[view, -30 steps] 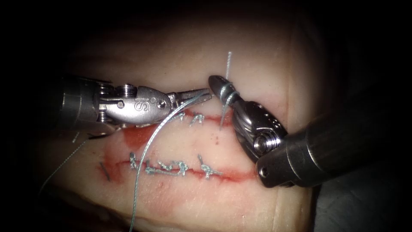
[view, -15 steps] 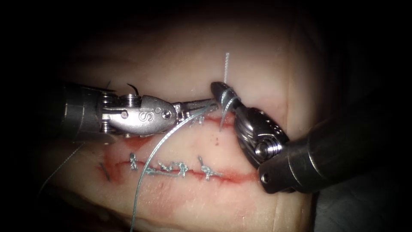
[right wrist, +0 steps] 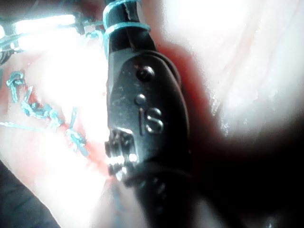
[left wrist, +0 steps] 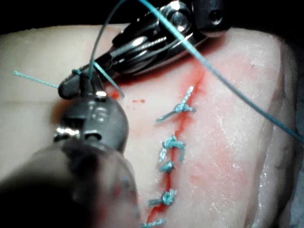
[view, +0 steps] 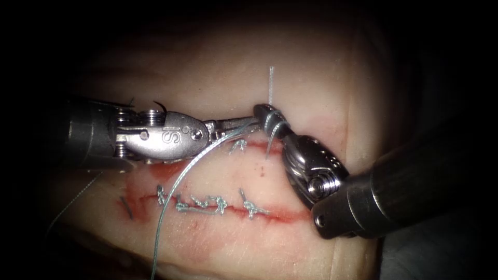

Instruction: Wound Closure

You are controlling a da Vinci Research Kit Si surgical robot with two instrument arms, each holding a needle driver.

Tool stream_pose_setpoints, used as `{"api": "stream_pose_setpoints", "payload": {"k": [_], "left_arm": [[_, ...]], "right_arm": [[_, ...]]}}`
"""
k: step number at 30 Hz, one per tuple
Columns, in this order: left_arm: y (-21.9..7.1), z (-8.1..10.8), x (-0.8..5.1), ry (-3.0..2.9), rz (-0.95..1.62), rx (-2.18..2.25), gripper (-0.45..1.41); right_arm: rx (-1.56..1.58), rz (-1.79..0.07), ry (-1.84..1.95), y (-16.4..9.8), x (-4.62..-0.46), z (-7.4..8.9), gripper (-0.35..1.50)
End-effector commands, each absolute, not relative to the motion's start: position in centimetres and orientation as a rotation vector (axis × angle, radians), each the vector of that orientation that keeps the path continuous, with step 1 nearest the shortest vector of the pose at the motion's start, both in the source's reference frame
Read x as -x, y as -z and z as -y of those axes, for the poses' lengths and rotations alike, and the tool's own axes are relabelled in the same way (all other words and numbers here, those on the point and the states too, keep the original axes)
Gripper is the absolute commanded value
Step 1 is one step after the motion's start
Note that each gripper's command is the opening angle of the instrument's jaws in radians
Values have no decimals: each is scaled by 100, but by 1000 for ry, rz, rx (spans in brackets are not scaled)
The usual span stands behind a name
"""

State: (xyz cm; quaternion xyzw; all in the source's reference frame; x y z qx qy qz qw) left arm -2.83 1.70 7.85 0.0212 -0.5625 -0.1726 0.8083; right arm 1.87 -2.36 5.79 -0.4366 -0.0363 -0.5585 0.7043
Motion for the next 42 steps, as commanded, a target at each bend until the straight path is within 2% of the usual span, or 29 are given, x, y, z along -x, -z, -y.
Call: {"api": "stream_pose_setpoints", "payload": {"k": [1,10,13,27,38,42], "left_arm": [[-791,-171,289,369,1203,-43,-45],[-792,-172,291,376,1197,-34,-45],[-793,-171,292,386,1197,-39,-45],[-810,-160,295,399,1157,-56,-45],[-812,-159,300,398,1150,-56,-45],[-811,-159,301,399,1150,-56,-45]], "right_arm": [[965,85,1236,-582,-195,237,46],[935,106,1233,-579,-190,235,39],[932,108,1232,-579,-192,236,27],[944,107,1253,-582,-206,239,39],[944,109,1250,-585,-208,237,27],[939,115,1248,-586,-210,235,14]]}}
